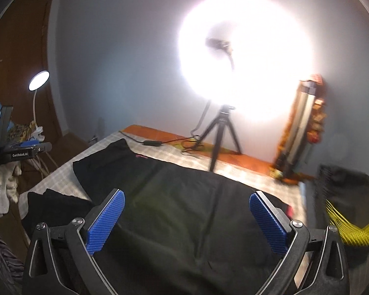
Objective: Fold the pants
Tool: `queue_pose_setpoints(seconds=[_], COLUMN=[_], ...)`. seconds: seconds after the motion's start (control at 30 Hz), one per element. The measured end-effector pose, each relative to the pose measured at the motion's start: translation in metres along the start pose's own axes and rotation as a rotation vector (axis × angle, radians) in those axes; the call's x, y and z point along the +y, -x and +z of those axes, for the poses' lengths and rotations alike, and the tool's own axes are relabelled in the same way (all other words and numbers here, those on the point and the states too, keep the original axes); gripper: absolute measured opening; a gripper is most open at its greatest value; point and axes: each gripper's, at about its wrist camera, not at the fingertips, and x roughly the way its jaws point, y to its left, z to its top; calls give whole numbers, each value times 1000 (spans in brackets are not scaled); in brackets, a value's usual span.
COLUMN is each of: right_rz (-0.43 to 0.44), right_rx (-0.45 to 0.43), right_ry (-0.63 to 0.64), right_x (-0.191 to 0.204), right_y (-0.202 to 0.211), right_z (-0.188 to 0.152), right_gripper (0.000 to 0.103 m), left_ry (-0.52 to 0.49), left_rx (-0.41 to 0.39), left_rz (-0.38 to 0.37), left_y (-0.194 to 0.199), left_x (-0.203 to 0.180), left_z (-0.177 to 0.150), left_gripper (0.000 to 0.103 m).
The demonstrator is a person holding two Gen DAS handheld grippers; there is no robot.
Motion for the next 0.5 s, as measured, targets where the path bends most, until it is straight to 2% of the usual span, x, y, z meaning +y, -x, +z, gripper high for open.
queue_pose_setpoints(seconds=[0.13, 0.27, 0.5], right_rz=[104, 212, 367], right_rx=[54, 112, 208], right_ry=[9, 40, 23], right_x=[6, 30, 70], right_y=[-47, -99, -194], right_z=[29, 56, 90], right_gripper=[103, 102, 95], left_ry=[14, 23, 31], left_rx=[18, 61, 145], left_rz=[4, 0, -19], left_y=[-18, -39, -72], left_x=[8, 10, 7], left_z=[10, 13, 10], left_gripper=[86, 86, 83])
